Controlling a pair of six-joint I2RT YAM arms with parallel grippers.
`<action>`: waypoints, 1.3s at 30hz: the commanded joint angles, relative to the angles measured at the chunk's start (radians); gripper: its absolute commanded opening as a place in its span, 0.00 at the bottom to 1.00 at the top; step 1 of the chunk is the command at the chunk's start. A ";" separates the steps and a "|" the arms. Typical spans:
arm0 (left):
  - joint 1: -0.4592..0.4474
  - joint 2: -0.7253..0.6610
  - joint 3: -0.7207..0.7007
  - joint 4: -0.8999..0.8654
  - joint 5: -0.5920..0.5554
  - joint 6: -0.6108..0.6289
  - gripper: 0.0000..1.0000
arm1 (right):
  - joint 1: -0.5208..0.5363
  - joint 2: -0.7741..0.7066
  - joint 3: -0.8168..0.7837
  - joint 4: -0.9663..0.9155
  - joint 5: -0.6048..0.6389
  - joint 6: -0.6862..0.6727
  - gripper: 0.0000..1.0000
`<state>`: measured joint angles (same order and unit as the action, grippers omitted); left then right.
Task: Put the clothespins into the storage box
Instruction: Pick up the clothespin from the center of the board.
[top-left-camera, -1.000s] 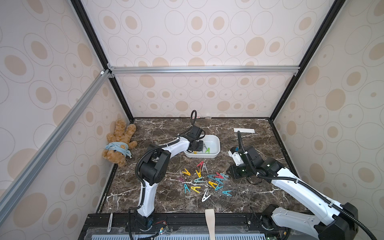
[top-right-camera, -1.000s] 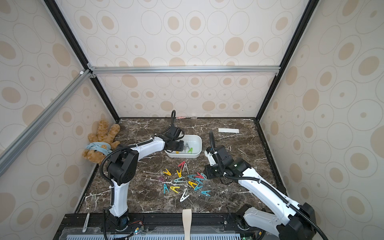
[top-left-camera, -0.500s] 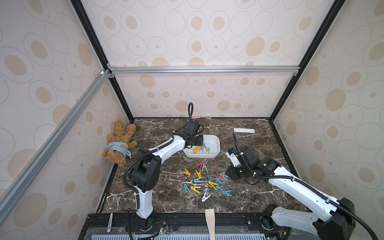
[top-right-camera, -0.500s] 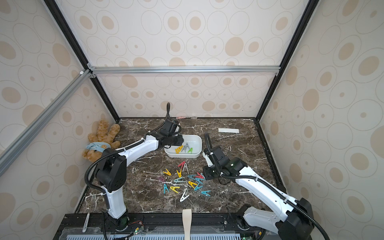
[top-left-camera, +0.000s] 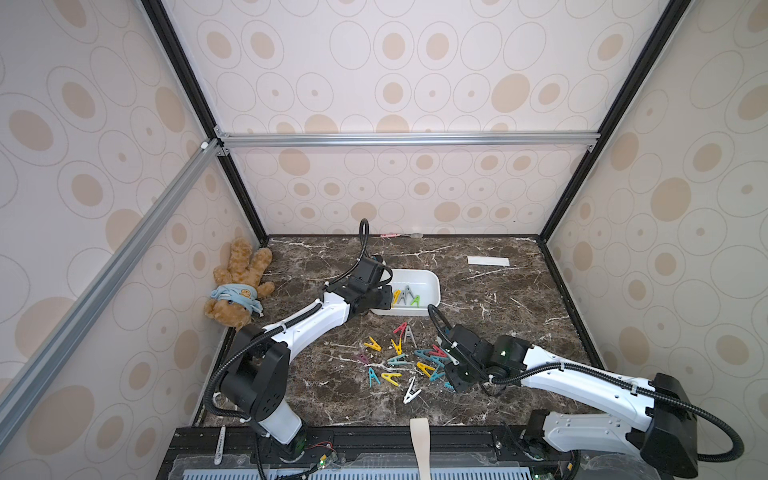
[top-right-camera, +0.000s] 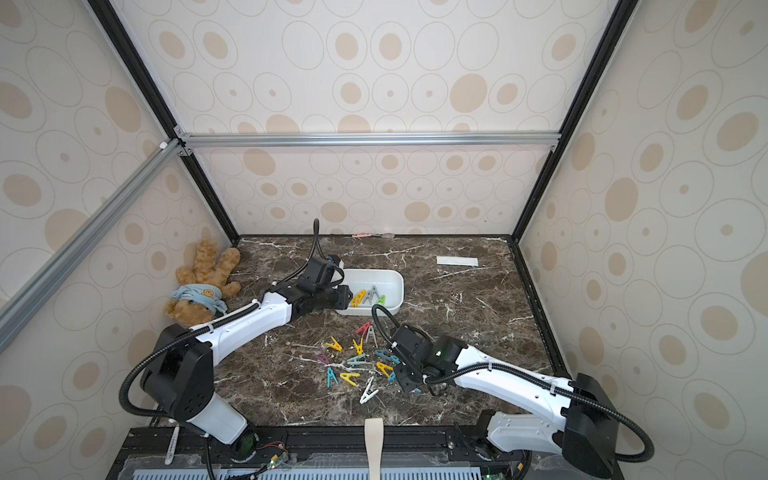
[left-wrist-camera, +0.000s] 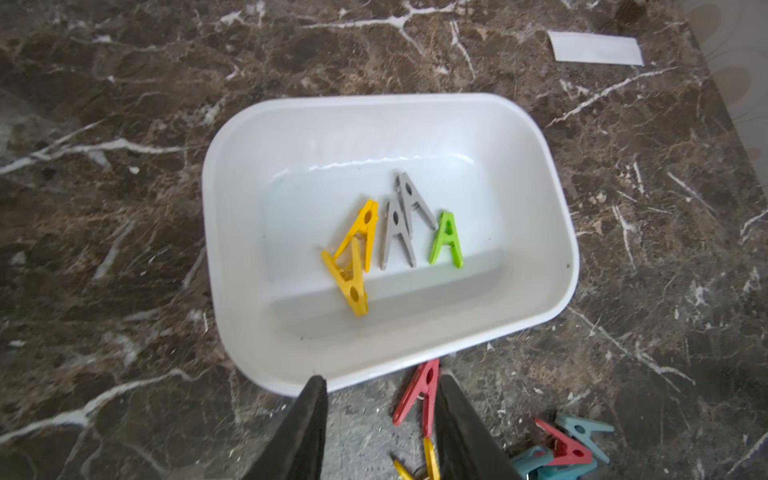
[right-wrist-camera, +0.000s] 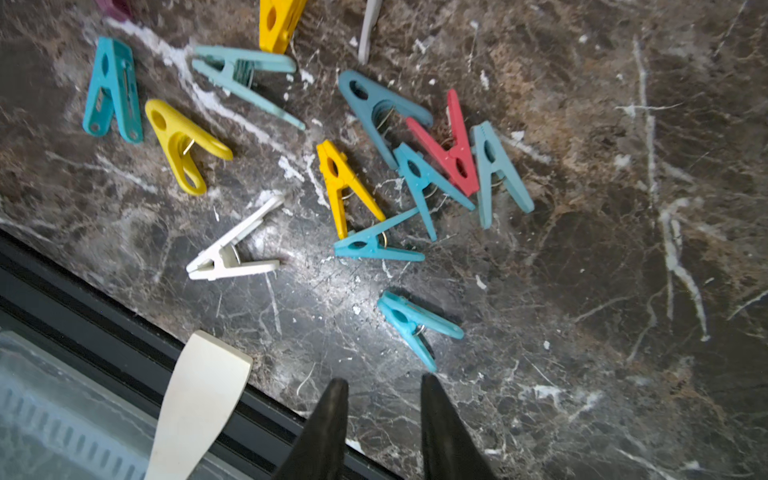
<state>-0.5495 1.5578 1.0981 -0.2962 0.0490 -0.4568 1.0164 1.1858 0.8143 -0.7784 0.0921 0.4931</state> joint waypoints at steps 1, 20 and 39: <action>0.009 -0.113 -0.063 0.017 -0.063 -0.022 0.45 | 0.046 0.038 -0.040 -0.013 0.038 0.063 0.36; 0.011 -0.171 -0.158 0.037 -0.032 -0.071 0.46 | 0.022 0.188 -0.122 0.102 0.017 0.059 0.41; 0.012 -0.177 -0.188 0.060 -0.024 -0.080 0.46 | -0.039 0.206 -0.143 0.147 -0.091 0.037 0.30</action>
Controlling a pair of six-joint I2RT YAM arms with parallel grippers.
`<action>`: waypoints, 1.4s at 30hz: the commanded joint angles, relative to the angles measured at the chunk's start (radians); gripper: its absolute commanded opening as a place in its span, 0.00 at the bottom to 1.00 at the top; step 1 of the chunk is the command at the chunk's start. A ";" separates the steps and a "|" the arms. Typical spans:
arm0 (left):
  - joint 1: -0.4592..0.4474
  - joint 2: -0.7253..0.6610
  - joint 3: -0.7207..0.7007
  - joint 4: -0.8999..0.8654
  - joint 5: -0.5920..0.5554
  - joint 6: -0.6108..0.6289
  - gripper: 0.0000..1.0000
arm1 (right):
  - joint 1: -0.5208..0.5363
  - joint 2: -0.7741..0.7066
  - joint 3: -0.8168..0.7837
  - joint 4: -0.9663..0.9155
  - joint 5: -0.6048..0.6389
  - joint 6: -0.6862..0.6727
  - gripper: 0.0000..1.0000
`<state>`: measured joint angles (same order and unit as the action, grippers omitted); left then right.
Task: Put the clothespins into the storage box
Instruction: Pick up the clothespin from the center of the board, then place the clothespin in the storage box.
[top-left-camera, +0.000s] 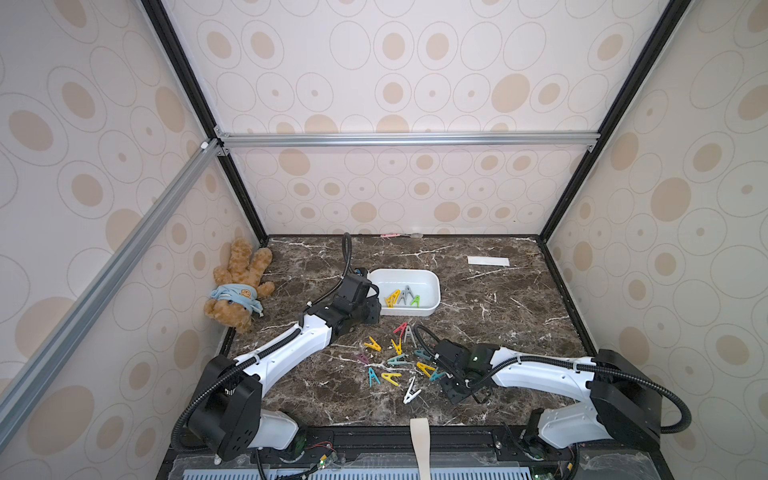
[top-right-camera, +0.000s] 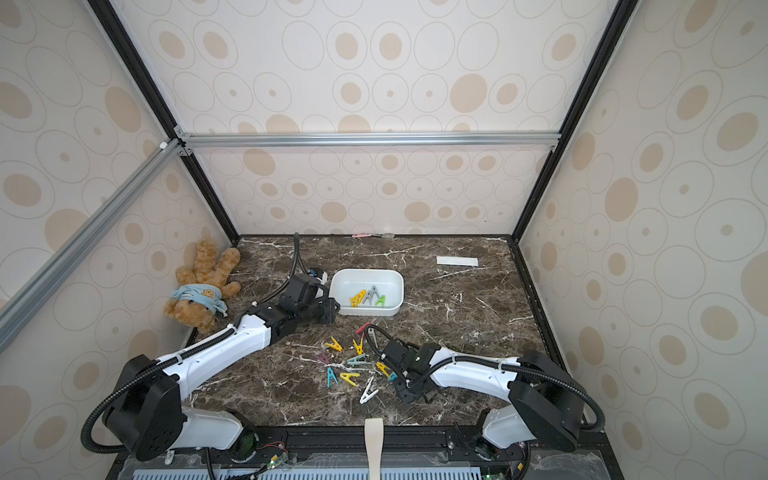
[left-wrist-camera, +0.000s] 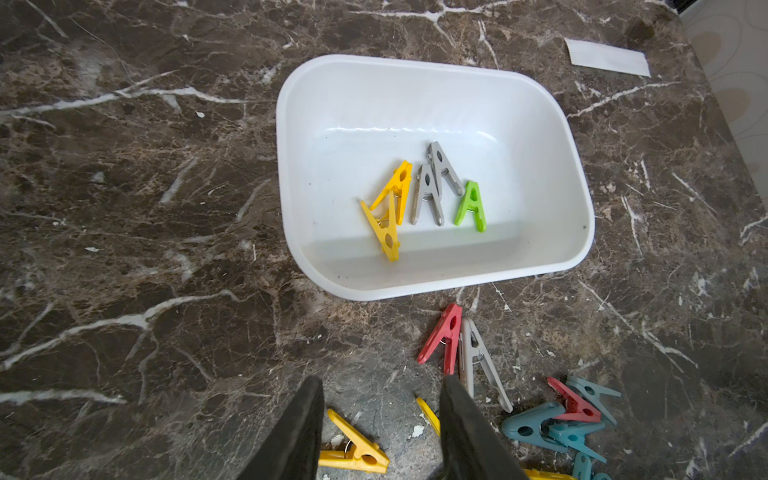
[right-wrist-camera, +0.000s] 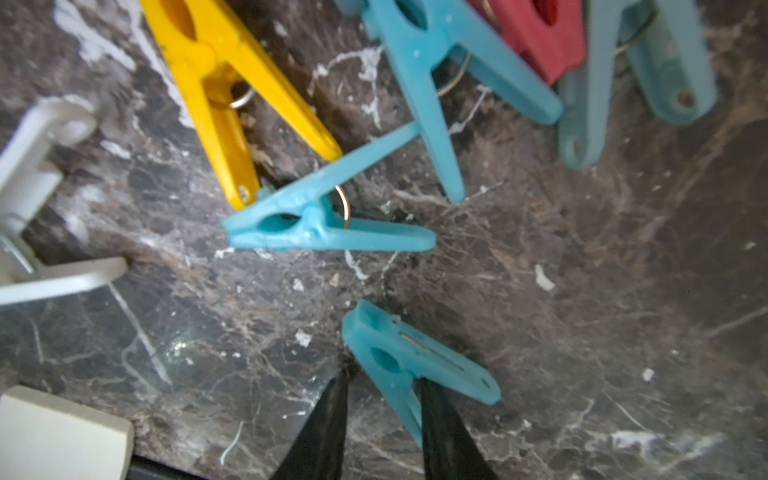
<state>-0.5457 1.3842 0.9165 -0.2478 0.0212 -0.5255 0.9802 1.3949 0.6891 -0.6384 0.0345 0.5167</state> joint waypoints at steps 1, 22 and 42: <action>0.007 -0.006 -0.007 0.012 0.003 -0.011 0.46 | -0.003 0.000 -0.020 0.012 -0.043 0.019 0.27; 0.009 -0.087 -0.030 -0.051 -0.050 -0.016 0.46 | -0.055 -0.163 0.125 -0.126 -0.184 -0.019 0.03; 0.009 -0.298 -0.153 -0.194 -0.060 -0.037 0.46 | -0.514 0.553 0.887 0.015 -0.502 -0.201 0.02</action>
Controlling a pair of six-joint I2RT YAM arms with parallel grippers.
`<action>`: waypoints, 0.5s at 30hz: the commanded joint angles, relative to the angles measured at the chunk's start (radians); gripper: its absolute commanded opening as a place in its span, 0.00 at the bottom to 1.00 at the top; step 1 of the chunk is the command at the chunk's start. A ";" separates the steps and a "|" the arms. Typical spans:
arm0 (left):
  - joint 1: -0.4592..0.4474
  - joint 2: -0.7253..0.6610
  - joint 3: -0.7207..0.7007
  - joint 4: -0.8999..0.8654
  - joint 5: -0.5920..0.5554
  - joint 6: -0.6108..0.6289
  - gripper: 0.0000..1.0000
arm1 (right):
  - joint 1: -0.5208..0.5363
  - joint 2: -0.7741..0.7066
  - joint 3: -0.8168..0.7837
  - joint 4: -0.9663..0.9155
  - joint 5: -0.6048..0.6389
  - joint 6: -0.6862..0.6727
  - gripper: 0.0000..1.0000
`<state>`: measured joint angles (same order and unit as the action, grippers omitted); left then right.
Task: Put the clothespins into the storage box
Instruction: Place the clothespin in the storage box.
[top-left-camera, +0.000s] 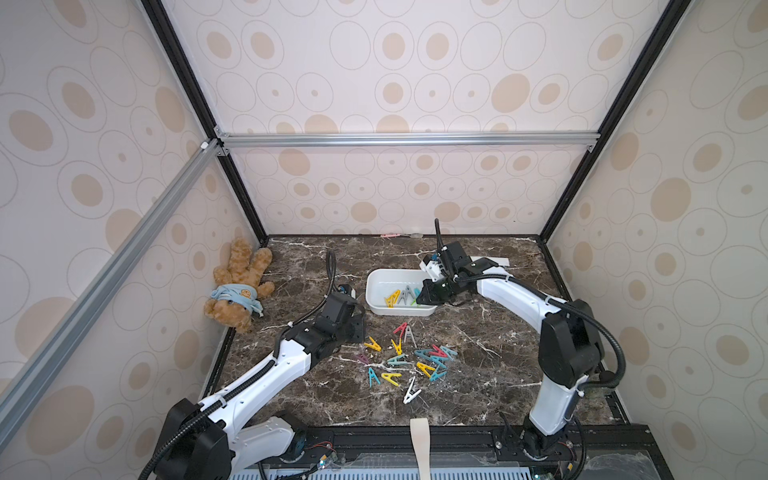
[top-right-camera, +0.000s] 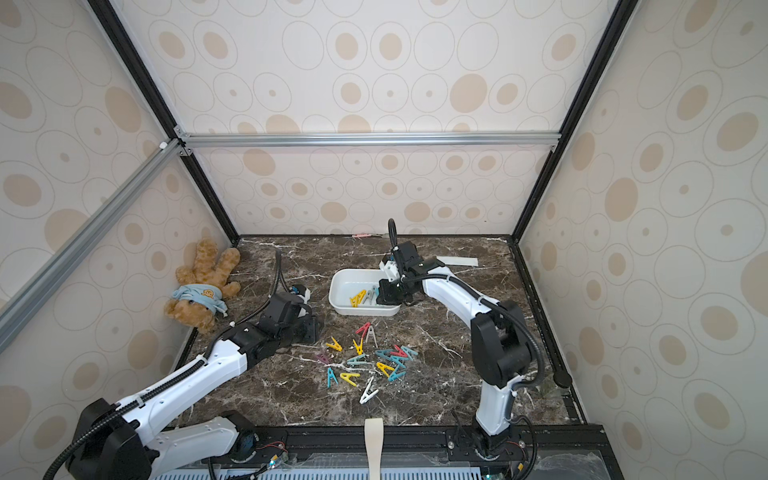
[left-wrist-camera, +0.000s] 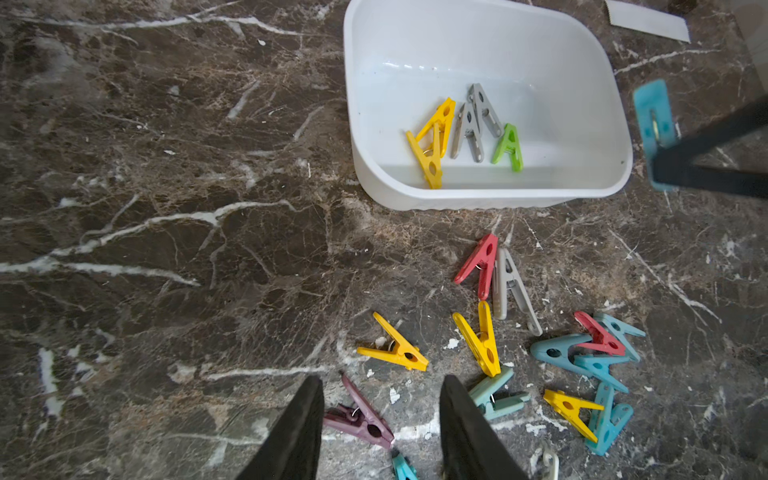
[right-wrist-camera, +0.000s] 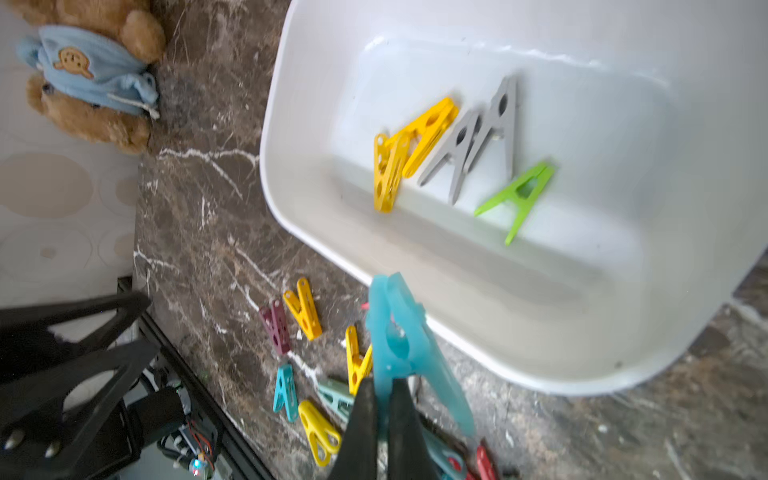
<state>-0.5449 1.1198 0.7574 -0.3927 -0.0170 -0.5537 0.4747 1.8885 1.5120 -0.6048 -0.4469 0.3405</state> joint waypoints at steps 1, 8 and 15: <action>0.008 -0.046 0.007 -0.054 -0.026 -0.013 0.46 | -0.011 0.092 0.100 -0.029 -0.017 -0.028 0.02; 0.008 -0.083 0.011 -0.083 -0.032 -0.005 0.48 | -0.029 0.224 0.245 -0.043 0.007 -0.014 0.04; 0.008 -0.092 0.002 -0.085 0.023 -0.039 0.49 | -0.048 0.326 0.339 -0.071 -0.018 -0.018 0.06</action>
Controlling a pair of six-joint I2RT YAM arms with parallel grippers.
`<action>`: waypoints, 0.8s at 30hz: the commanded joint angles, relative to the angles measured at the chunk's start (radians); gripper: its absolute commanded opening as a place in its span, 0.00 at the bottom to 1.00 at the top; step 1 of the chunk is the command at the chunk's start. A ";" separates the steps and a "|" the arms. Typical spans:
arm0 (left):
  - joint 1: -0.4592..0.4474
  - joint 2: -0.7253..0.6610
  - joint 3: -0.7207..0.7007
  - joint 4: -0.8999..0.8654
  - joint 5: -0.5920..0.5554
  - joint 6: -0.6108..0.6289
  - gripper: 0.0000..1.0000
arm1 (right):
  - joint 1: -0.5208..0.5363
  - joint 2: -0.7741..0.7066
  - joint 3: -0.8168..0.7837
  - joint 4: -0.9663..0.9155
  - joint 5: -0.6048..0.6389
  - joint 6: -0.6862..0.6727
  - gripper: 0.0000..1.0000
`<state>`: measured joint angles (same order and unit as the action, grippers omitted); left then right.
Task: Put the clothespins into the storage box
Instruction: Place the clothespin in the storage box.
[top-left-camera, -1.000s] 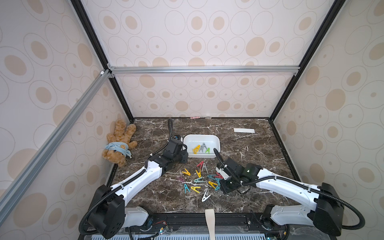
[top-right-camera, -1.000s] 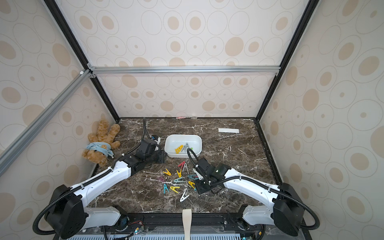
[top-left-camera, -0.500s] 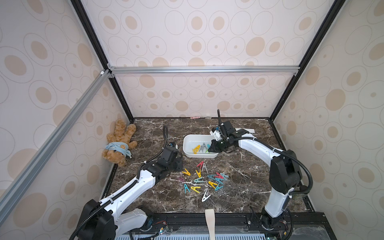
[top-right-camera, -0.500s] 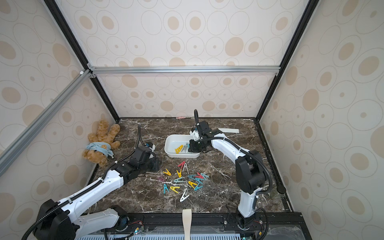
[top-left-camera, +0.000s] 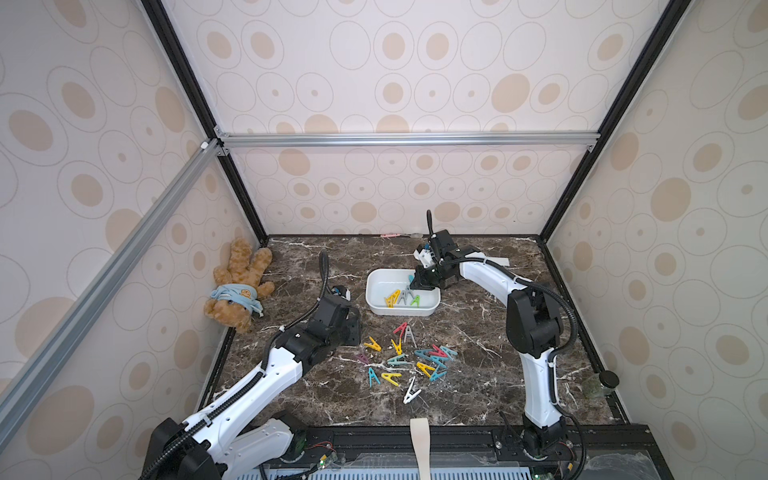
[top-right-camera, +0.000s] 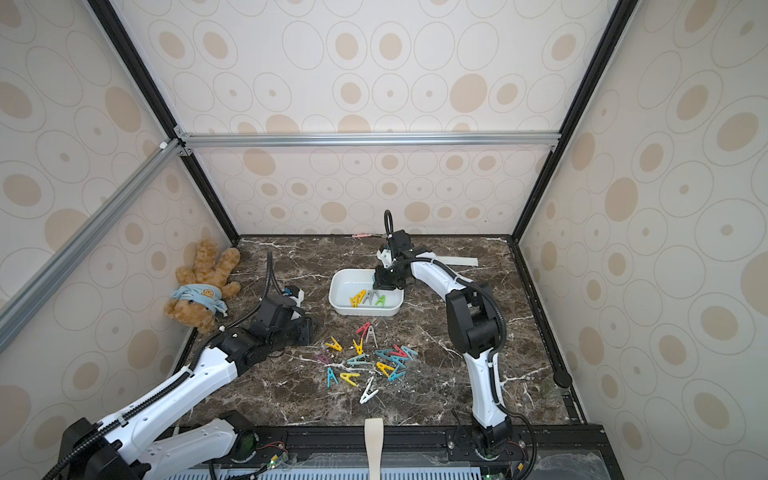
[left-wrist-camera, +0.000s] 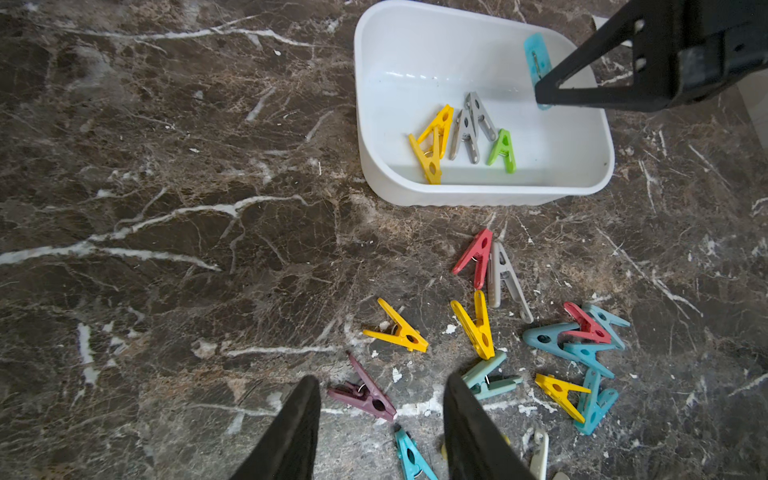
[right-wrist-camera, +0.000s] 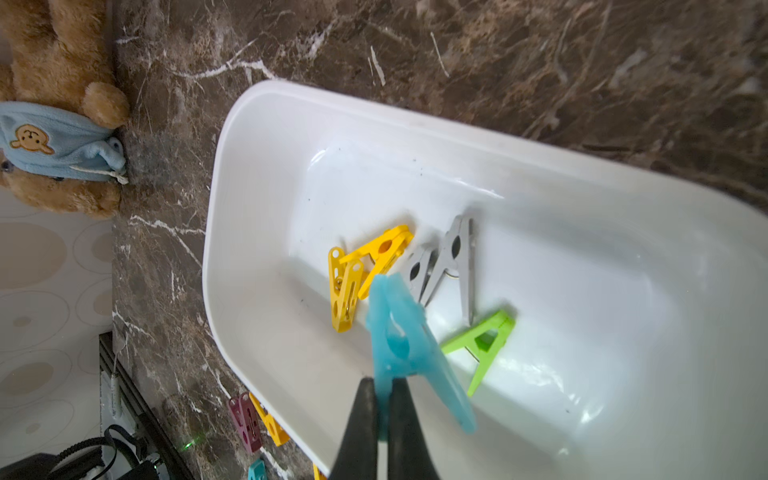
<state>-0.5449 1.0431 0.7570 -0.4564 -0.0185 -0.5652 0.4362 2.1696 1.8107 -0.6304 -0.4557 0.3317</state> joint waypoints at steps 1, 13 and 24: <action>0.009 -0.015 0.006 -0.026 0.027 -0.030 0.49 | -0.011 0.051 0.047 -0.052 0.005 -0.015 0.06; 0.008 0.003 -0.037 -0.036 0.068 -0.055 0.54 | -0.021 0.035 0.016 -0.031 0.013 -0.033 0.16; 0.007 0.059 0.008 -0.069 0.135 0.001 0.53 | -0.020 -0.058 0.002 -0.040 0.003 -0.039 0.21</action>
<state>-0.5449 1.0779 0.7242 -0.4950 0.0788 -0.5983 0.4175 2.1952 1.8259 -0.6590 -0.4393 0.3050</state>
